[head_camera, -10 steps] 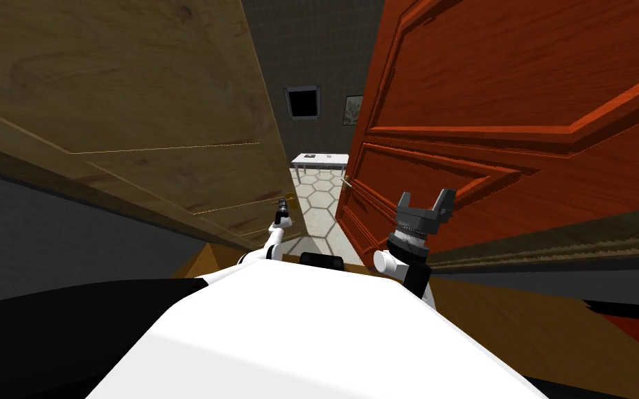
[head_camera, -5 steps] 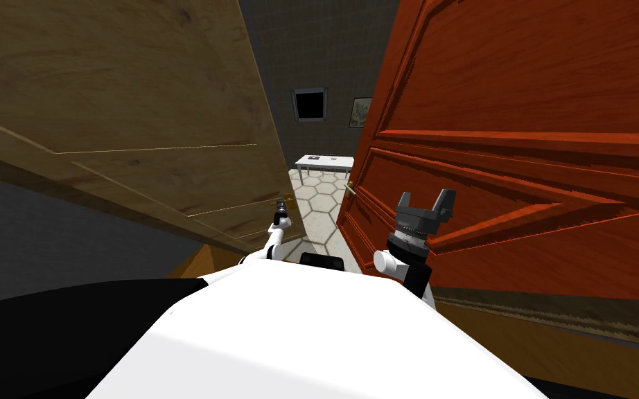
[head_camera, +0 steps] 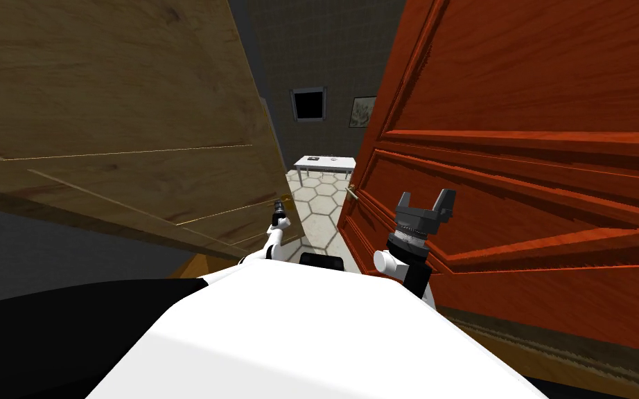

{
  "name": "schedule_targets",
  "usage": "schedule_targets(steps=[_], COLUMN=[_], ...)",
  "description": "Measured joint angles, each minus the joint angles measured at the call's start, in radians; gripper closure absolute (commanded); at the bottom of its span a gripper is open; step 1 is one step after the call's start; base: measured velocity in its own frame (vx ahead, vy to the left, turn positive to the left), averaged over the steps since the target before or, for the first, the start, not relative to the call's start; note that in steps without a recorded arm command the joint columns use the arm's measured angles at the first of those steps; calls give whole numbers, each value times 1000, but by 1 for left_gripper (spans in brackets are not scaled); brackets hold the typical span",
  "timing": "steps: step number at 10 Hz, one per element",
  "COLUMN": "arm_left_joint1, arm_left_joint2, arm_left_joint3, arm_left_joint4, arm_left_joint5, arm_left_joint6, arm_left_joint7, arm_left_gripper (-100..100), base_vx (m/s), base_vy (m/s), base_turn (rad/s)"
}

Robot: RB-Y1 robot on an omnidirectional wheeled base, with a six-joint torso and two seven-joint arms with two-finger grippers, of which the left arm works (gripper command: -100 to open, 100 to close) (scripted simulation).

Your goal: Push the door open

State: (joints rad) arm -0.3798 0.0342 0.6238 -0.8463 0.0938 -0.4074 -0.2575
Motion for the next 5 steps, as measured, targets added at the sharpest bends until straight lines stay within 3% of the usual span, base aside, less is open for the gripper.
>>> schedule_targets(steps=[1, 3, 4, 5], arm_left_joint1=[4, -18, -22, -29], arm_left_joint2=[-5, -2, -11, 2], arm_left_joint3=[8, 35, 51, 56], arm_left_joint4=[-25, -9, -18, 8], arm_left_joint5=[13, 45, 63, 81], arm_left_joint6=[6, -15, -21, -39], arm_left_joint7=[-19, -68, -97, -112], arm_left_gripper=[100, 100, 100, 100], base_vx=[173, 148, 157, 95], base_vy=[78, 84, 68, 38], base_turn=[11, -15, -13, 0])
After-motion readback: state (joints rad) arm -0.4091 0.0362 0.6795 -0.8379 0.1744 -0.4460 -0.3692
